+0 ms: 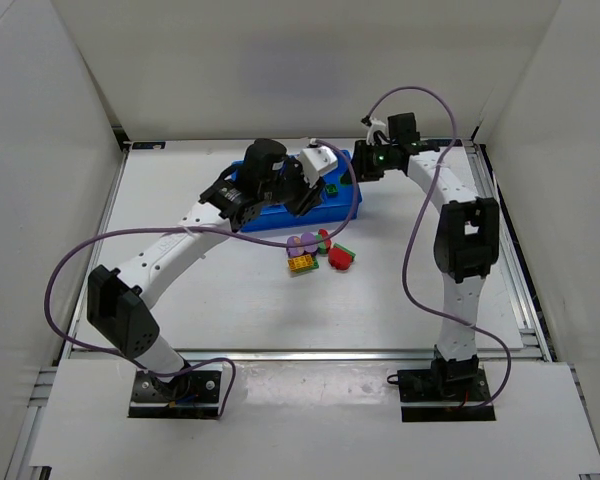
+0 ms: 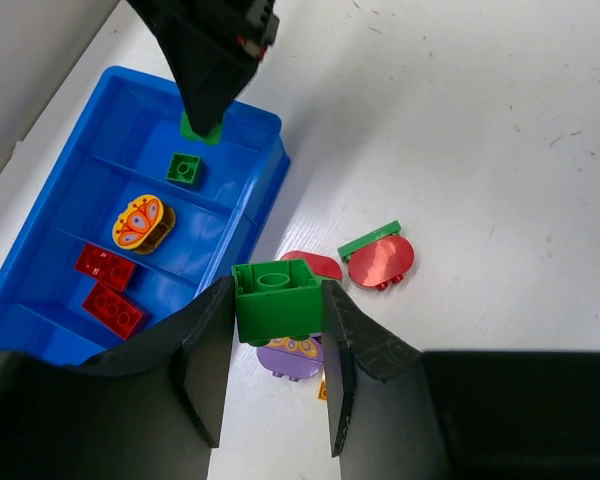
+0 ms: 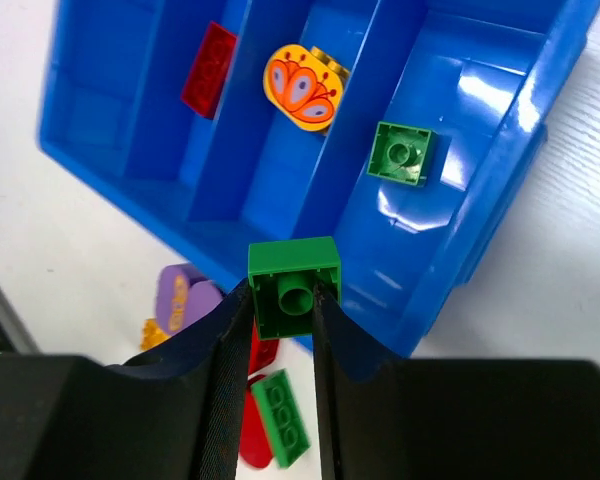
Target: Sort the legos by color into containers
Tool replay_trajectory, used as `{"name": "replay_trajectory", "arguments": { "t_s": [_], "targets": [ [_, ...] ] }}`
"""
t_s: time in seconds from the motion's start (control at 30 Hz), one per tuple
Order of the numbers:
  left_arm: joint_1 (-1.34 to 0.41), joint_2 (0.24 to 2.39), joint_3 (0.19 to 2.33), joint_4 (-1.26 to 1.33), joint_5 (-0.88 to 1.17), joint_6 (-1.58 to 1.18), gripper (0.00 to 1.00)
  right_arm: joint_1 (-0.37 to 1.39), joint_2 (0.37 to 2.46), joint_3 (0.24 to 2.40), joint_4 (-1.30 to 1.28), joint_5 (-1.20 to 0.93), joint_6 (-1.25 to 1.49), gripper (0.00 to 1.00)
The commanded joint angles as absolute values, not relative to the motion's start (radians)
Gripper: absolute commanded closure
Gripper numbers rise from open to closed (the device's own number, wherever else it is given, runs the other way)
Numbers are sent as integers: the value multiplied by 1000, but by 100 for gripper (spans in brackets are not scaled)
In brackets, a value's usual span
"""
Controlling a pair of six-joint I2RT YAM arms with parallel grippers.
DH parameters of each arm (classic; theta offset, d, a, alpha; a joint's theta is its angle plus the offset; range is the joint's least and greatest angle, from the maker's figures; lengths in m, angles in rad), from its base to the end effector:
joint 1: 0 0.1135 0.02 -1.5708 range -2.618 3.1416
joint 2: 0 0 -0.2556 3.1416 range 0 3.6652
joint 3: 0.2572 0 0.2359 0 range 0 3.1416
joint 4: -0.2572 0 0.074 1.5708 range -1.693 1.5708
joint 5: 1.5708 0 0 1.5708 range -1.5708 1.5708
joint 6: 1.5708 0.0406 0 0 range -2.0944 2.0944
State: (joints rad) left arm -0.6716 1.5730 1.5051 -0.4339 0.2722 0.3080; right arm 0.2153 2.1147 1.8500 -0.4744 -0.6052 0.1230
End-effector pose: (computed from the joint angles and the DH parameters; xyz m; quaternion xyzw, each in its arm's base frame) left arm 0.2683 -0.2272 0.3591 0.4621 0.7198 -0.2061 0.4753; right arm 0.4518 0.1224 0.2581 -0.1605 0.8667 0.3336 0.3342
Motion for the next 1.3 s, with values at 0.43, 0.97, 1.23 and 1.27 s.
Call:
{"name": "replay_trajectory", "arguments": {
  "t_s": [0.43, 0.97, 1.23, 1.27],
  "targets": [
    [-617, 1623, 1607, -436, 304, 265, 67, 287, 2189, 1964, -492, -482, -20, 23],
    [-618, 1960, 1936, -410, 436, 143, 66, -41, 1689, 1674, -635, -488, 17, 21],
    [-586, 2270, 2299, -520, 437, 118, 65, -69, 1447, 1459, -707, -543, -124, 21],
    [-583, 2331, 2343, -538, 428, 123, 64, -69, 1418, 1436, -715, -538, -123, 21]
  ]
}}
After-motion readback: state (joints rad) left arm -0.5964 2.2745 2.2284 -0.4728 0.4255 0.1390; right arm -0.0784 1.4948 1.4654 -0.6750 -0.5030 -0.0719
